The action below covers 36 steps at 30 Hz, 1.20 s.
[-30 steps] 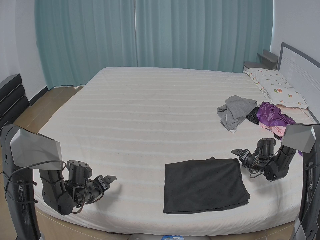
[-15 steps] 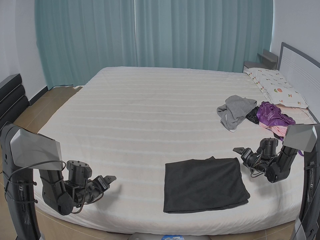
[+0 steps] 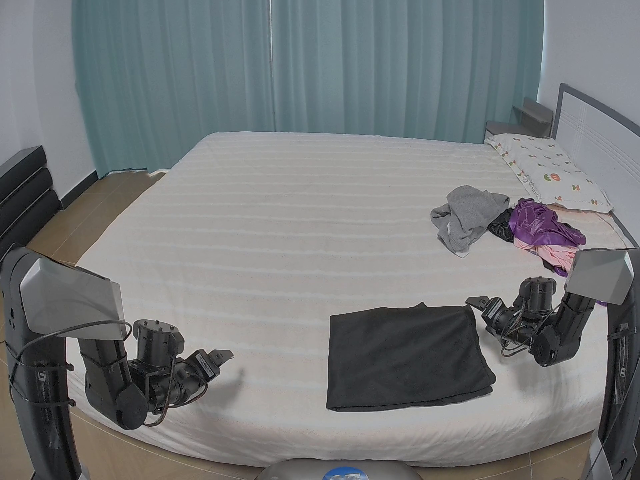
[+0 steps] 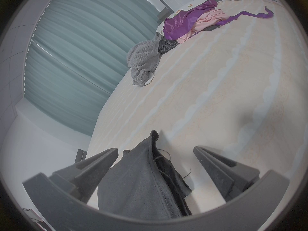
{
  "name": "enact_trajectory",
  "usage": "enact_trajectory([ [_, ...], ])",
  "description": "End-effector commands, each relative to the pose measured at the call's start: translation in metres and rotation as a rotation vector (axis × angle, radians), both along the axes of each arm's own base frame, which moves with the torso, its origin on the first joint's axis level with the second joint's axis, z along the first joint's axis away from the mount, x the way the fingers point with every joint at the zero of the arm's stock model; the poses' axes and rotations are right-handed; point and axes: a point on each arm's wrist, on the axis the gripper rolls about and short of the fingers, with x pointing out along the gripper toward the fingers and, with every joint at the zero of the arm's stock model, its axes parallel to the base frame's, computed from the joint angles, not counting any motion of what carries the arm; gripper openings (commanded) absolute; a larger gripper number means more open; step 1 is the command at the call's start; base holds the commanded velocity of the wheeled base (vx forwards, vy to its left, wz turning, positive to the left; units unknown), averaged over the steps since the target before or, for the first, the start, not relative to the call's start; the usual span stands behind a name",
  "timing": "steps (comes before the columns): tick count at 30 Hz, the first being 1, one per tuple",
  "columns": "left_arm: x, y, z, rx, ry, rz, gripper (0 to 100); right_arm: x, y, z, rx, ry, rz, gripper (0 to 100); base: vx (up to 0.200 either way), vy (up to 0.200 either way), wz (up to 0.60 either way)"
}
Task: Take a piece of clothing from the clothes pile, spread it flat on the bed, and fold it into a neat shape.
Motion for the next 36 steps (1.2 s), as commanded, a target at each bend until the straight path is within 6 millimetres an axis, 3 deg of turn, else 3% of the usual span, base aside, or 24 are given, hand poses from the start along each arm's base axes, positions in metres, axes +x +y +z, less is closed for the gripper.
enact_trajectory([
  [1, 0.0004, -0.0001, 0.0003, -0.001, -0.002, 0.0, 100, 0.0, 0.0003, -0.0007, 0.0, 0.002, 0.001, 100, 0.0, 0.0, 0.0],
  [24, 0.0006, -0.0002, 0.0025, -0.008, -0.008, 0.004, 100, -0.0005, 0.0008, -0.001, -0.002, 0.004, 0.002, 100, 0.0, -0.2, 0.0],
  [36, -0.0003, -0.0017, 0.0015, -0.006, -0.004, -0.002, 100, -0.0002, 0.0014, -0.0009, -0.002, 0.004, 0.003, 100, 0.0, 0.0, 0.0],
])
